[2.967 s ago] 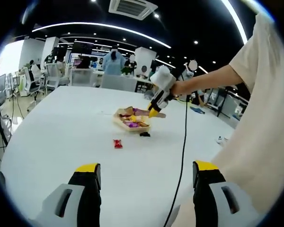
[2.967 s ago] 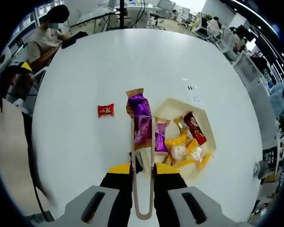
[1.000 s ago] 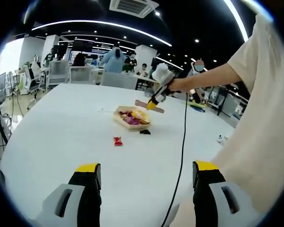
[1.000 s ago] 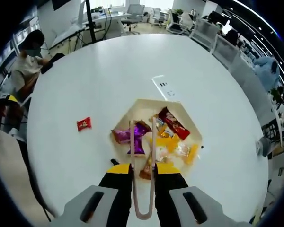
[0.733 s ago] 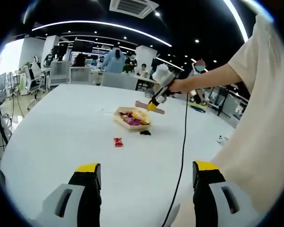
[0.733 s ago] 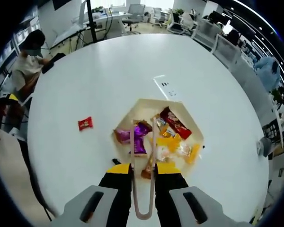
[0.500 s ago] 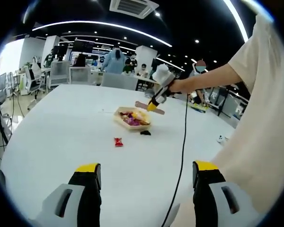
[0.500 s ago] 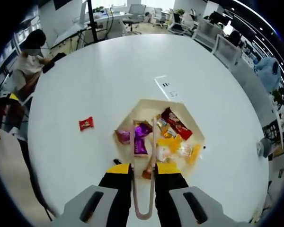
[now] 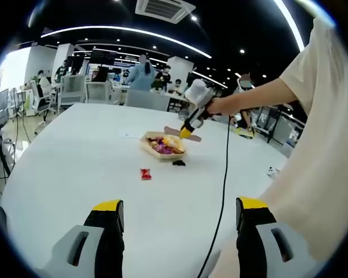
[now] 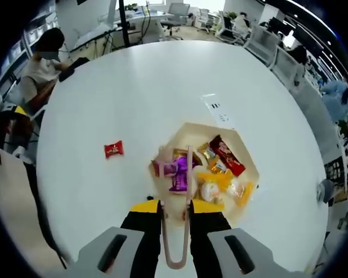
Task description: Place the target food into the container with the food tongs after gripping and lifting it, then release it inside without dropping or visibly crushing the food.
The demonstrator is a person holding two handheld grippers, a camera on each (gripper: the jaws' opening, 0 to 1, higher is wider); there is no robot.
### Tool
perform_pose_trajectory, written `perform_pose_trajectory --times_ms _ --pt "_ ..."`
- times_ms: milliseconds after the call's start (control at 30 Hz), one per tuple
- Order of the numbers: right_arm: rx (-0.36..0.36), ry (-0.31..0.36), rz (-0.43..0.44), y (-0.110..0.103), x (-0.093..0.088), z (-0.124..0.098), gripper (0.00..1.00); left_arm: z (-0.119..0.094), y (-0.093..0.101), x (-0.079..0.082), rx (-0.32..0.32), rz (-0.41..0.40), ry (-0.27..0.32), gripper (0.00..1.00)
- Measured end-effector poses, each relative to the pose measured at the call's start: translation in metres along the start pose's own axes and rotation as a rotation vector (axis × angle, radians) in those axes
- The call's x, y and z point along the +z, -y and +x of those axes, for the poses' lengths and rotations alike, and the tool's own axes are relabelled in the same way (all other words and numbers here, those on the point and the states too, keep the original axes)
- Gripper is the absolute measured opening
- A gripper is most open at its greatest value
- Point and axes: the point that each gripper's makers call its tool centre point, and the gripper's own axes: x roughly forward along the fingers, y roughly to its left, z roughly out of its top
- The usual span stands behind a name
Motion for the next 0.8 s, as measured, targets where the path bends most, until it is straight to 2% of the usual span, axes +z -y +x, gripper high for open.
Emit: perform_pose_trajectory --times_ms 300,600,733,800 --pt "0.032 -0.024 -0.059 -0.018 0.000 0.010 0.17 -0.002 -0.001 -0.003 0.004 -0.006 0.002 0.78" --pt "0.065 -0.036 -0.117 -0.038 0.010 0.018 0.18 -0.003 -0.001 -0.003 0.007 -0.011 0.010 0.78" --pt "0.068 -0.047 -0.166 -0.046 0.015 0.019 0.18 -0.006 -0.004 -0.005 0.015 -0.018 0.011 0.78" --pt "0.067 -0.065 -0.221 -0.050 0.017 0.020 0.18 -0.006 -0.005 -0.006 0.018 -0.020 0.012 0.78"
